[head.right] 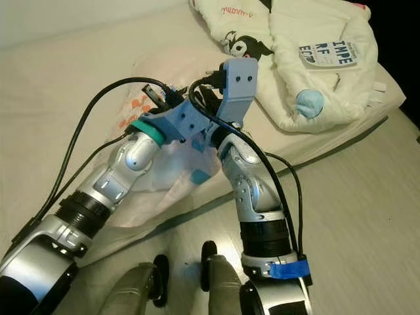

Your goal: Clean up the room

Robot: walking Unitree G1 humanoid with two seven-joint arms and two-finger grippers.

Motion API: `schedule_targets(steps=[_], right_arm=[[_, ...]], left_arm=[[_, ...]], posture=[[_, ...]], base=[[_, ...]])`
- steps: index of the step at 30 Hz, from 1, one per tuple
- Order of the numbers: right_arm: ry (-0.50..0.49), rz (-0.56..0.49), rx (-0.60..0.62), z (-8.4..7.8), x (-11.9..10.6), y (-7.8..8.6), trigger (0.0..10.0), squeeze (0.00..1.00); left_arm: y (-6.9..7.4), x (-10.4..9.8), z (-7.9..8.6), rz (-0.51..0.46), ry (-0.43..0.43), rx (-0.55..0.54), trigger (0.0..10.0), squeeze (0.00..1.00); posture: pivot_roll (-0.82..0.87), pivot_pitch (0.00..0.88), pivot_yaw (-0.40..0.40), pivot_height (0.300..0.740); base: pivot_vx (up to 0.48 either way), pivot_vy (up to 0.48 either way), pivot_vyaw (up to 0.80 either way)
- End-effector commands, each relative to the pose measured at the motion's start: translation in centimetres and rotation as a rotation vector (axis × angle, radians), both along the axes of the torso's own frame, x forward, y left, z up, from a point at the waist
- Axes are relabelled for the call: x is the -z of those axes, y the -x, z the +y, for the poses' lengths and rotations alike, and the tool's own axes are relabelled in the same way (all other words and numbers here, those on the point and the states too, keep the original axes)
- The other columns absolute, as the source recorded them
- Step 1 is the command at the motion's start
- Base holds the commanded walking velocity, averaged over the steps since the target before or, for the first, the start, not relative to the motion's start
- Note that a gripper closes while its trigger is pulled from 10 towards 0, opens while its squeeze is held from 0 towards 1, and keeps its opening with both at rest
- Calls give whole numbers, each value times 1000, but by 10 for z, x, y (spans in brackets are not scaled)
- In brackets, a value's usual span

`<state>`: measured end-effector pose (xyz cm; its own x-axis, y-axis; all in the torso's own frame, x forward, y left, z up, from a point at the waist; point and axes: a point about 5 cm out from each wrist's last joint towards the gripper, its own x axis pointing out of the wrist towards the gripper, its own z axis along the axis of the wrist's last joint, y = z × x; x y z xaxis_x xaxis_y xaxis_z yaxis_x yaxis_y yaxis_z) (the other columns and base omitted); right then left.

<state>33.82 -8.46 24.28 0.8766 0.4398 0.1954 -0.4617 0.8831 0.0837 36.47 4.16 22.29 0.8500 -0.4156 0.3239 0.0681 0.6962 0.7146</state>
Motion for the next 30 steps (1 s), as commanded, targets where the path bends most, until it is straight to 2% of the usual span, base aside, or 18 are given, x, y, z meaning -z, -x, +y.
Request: schedule_targets(steps=[1,3,4,5,6,7,8,9,10,12,13,14,16,17,18,20,21,30], right_arm=[[70,-104,-113,11,-14,14,10000,1000],[70,-104,-113,11,-14,14,10000,1000],[111,-103,-143,8,-14,17,10000,694],[149,-97,-219,4,-13,24,10000,0],[149,-97,-219,4,-13,24,10000,0],[173,-113,-390,-3,-15,45,10000,0],[141,-125,-488,-6,-20,59,10000,0],[141,-125,-488,-6,-20,59,10000,0],[84,-145,-575,-9,-26,72,10000,0],[13,-169,-633,-13,-34,81,10000,0],[13,-169,-633,-13,-34,81,10000,0],[-74,-207,-638,-19,-44,84,10000,0],[-74,-207,-638,-19,-44,84,10000,0],[-152,-239,-563,-31,-52,78,10000,0],[-152,-239,-563,-31,-52,78,10000,0],[-265,-241,-343,-58,-55,55,10000,0],[-271,-223,-284,-65,-51,48,10000,0],[-172,-118,-202,-67,-22,41,10000,0]], left_arm=[[-8,23,25,114,-20,-126,0,0],[-8,23,25,114,-20,-126,0,0],[-8,24,26,114,-20,-127,0,0],[-8,24,27,115,-22,-129,0,0],[-8,24,27,115,-22,-129,0,0],[-8,26,29,118,-22,-139,0,0],[-9,27,31,129,-9,-150,0,0],[-9,27,31,129,-9,-150,0,0],[-10,28,34,156,22,-167,0,0],[-12,30,37,188,63,-190,0,0],[-12,30,37,188,63,-190,0,0],[-14,32,43,223,121,-225,0,0],[-14,32,43,223,121,-225,0,0],[-16,32,51,238,167,-269,0,0],[-16,32,51,238,167,-269,0,0],[-19,30,65,241,217,-334,0,0],[-19,30,69,236,219,-345,0,0],[-21,28,72,238,235,-367,0,0]], posture=[[-46,226,58,740],[-46,226,58,740],[-45,225,57,740],[-46,225,56,740],[-46,225,56,740],[-48,224,55,740],[-48,224,55,740],[-48,224,55,740],[-54,222,55,740],[-54,222,55,740],[-54,222,55,740],[-58,220,57,740],[-58,220,57,740],[-60,218,58,740],[-60,218,58,740],[-54,217,60,740],[-52,218,61,740],[-52,222,63,740]], base=[[0,0,0],[0,0,0],[0,0,0],[0,0,0],[0,0,0],[0,0,0],[0,0,0],[0,0,0],[0,0,0],[0,0,0],[0,0,0],[0,0,0],[0,0,0],[0,0,0],[0,0,0],[0,0,0],[0,0,0],[0,0,0]])
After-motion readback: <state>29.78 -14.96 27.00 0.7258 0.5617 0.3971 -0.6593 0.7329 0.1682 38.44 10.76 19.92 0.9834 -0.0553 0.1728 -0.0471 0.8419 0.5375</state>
